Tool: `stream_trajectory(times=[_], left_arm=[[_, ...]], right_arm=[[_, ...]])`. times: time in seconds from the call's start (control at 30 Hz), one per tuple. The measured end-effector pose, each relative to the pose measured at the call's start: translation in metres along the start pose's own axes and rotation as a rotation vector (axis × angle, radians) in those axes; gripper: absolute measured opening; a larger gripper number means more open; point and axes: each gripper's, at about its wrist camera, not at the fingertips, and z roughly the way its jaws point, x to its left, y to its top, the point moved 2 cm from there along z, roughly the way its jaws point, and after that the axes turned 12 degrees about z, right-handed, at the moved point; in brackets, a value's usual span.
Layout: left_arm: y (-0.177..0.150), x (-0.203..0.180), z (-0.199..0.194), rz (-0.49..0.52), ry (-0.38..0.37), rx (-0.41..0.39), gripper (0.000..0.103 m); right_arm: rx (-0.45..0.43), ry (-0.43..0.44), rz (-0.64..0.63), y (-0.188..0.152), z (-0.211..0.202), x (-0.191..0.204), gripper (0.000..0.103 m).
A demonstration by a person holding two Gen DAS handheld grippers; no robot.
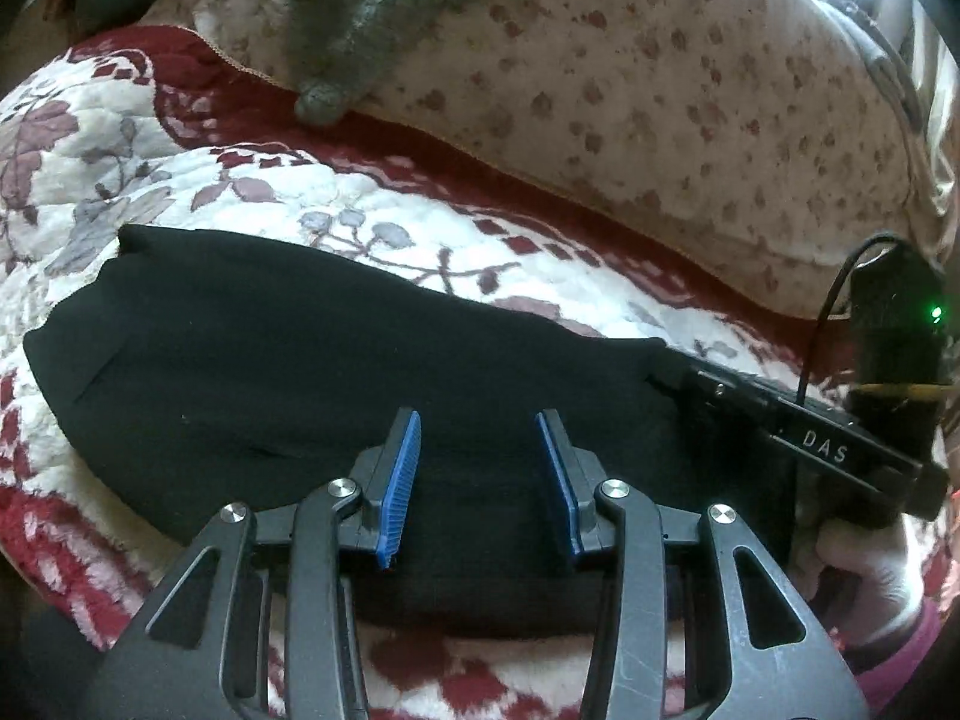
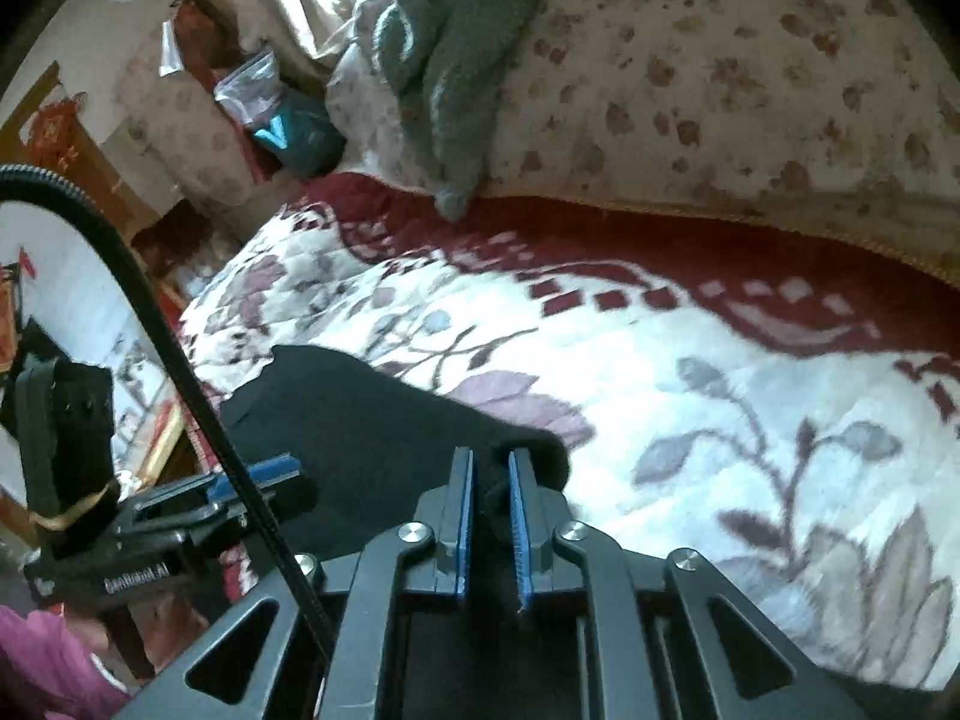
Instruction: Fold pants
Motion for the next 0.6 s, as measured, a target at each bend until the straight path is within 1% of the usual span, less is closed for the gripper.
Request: stream_trajectory(times=[0.07, 0.13, 0.2, 0.27, 0.33, 0.5, 0.53, 0.6], left_arm=[[-0.003, -0.002, 0.009, -0.006, 0.009, 0.017, 0.039], [-0.007, -0.003, 0.012, 0.002, 0.022, 0.008, 0.039], [-0.008, -0.005, 0.012, 0.024, 0.036, 0.004, 0.039], [-0.011, -0.006, 0.011, 0.033, 0.04, 0.003, 0.039], [-0.013, -0.004, 0.009, 0.031, 0.038, 0.003, 0.039], [-0.017, -0.007, 0.003, 0.06, 0.057, 0.002, 0.039], [-0.018, -0.009, 0.0, 0.063, 0.061, 0.001, 0.039], [-0.018, -0.014, -0.005, 0.066, 0.039, -0.006, 0.039]], right_arm=[[0.006, -0.06, -0.005, -0.002, 0.011, -0.006, 0.011], [0.026, -0.084, -0.007, -0.006, 0.021, -0.009, 0.011], [0.025, -0.079, 0.001, -0.006, 0.018, -0.01, 0.014], [0.033, -0.058, 0.034, -0.006, 0.012, -0.013, 0.024], [0.024, -0.028, 0.062, -0.008, 0.003, -0.015, 0.028], [-0.037, -0.004, 0.091, -0.029, -0.046, -0.02, 0.029], [-0.058, -0.002, 0.105, -0.033, -0.058, -0.024, 0.032], [-0.101, -0.002, 0.149, -0.046, -0.089, -0.036, 0.036]])
